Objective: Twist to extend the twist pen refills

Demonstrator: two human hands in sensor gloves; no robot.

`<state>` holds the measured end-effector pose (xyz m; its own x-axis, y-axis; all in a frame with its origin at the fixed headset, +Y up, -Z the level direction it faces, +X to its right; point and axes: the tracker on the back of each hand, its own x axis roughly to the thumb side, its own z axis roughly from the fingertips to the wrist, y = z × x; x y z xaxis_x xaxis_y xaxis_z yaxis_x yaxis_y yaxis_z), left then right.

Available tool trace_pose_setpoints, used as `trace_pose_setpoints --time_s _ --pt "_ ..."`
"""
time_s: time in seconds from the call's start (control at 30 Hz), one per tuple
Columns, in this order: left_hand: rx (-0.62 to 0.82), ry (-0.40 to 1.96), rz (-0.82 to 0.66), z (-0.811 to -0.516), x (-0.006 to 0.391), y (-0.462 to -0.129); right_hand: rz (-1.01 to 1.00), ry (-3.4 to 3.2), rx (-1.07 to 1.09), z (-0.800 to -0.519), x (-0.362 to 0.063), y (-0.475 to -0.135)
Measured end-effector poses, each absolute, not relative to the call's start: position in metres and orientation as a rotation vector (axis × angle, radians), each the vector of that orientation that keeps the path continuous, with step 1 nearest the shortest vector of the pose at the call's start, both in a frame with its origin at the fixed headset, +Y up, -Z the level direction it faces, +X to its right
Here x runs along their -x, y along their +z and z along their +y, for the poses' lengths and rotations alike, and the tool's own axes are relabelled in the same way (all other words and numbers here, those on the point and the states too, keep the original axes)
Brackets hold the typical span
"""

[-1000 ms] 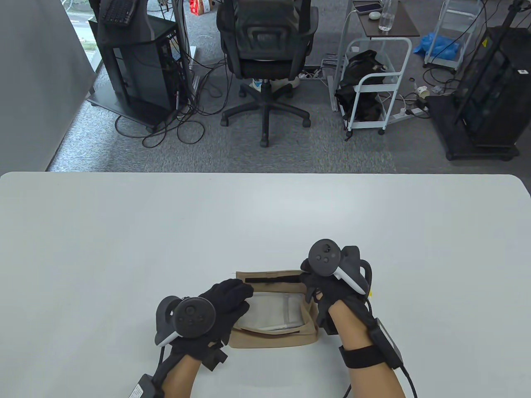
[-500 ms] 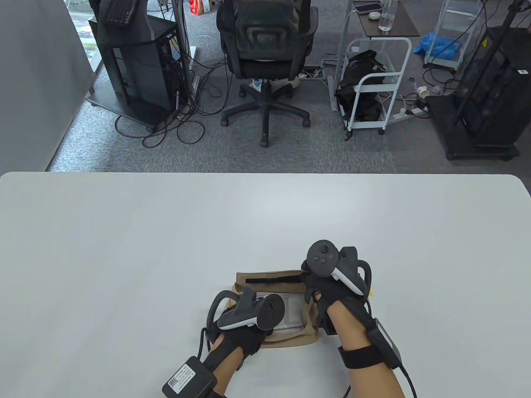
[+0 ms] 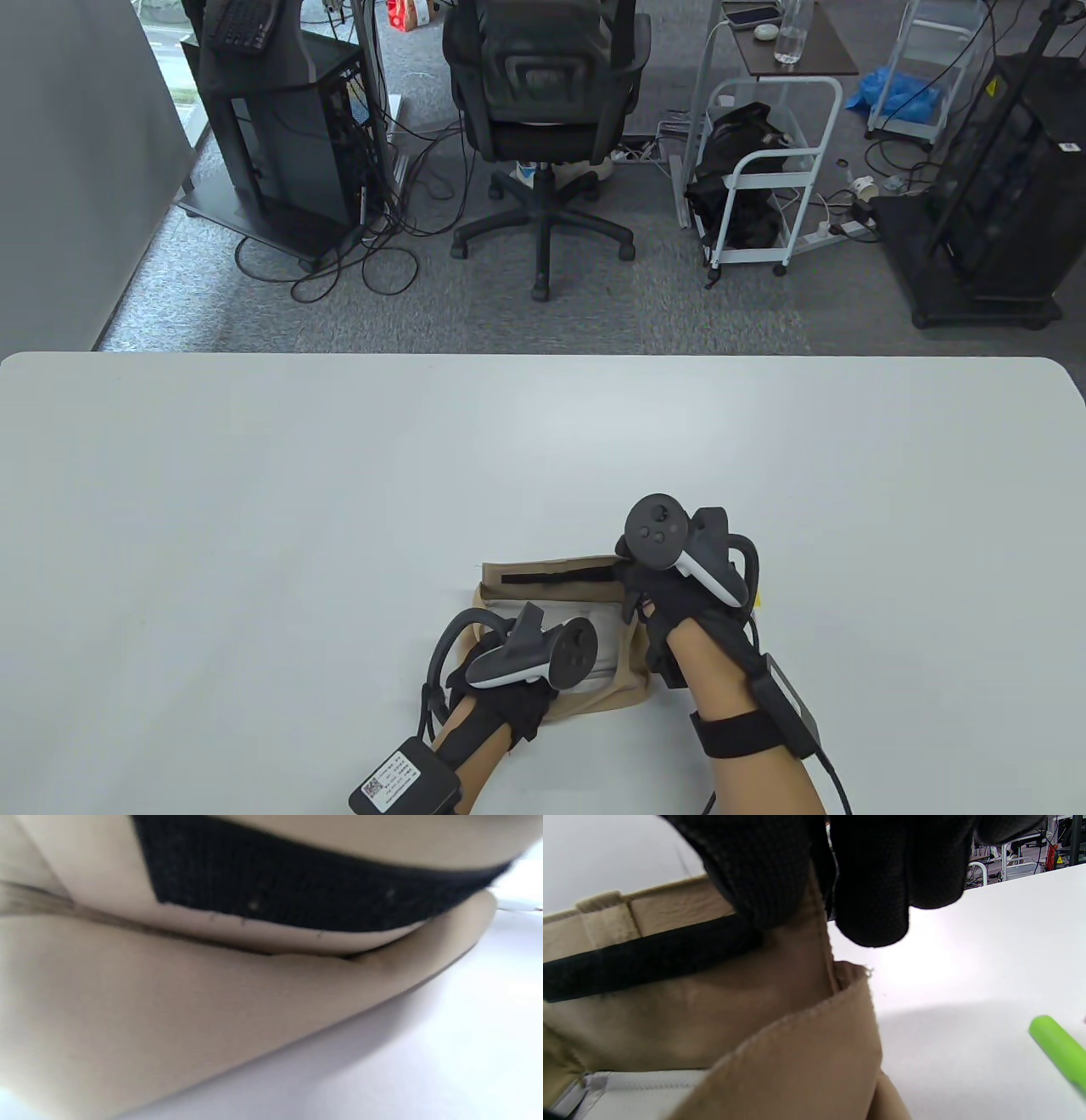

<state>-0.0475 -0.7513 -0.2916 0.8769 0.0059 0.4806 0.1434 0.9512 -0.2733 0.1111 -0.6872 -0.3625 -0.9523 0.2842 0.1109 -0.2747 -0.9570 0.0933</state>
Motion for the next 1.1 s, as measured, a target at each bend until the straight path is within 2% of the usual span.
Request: trace_pose_setpoints --time_s 0.67,0.87,1.1 --pt "0.354 -0.015 -0.49 -0.755 0.055 -0.293 0.113 2.87 -0.177 -0.689 -0.108 -0.361" --pt "0.34 0.191 -0.467 -0.751 0.076 -0.297 0.11 2.871 -0.178 -0.689 -0.107 -0.361" --pt "0.218 0.497 -0.482 -0.733 0.099 -0.295 0.101 2.865 -0.178 -0.689 -0.108 -0.361"
